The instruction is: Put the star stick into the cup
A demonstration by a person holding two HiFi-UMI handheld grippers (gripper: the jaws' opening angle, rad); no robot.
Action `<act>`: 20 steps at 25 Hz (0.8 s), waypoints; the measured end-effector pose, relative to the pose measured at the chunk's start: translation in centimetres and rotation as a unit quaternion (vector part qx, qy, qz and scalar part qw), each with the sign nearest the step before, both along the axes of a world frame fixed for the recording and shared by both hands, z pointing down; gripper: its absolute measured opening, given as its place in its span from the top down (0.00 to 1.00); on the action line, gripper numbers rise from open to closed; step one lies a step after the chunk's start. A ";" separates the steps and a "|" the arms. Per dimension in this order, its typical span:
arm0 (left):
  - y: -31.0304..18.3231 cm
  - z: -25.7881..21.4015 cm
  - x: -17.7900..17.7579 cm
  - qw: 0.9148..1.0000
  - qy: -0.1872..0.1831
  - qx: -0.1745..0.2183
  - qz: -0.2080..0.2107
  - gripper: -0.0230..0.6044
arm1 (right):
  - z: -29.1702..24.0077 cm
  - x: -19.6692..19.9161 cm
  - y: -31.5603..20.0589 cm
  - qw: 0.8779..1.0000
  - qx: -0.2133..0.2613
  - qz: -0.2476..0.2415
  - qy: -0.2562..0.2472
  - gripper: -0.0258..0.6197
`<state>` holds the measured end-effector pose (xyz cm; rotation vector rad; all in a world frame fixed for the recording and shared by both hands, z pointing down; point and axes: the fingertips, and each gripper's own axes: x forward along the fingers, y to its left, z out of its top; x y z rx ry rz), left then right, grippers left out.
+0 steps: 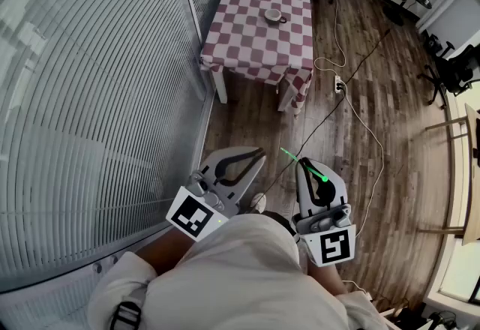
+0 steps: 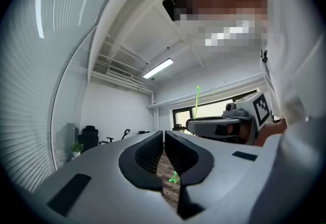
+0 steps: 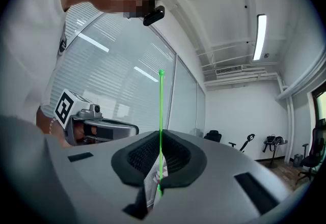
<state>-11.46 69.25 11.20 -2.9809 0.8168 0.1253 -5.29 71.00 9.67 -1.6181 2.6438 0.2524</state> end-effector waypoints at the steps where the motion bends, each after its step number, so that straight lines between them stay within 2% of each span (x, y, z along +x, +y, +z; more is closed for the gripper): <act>1: -0.1 0.0 0.1 1.000 0.002 0.000 -0.001 0.91 | 0.1 0.1 -0.1 1.000 0.001 -0.001 0.000 0.90; 10: -1.0 0.4 2.0 1.000 -0.002 -0.001 -0.007 0.91 | -0.1 2.2 -0.9 1.000 0.008 -0.001 -0.014 0.90; 20: -1.6 1.0 6.5 1.000 -0.002 -0.005 -0.021 0.91 | 0.5 6.8 -1.2 1.000 0.005 -0.013 -0.023 0.90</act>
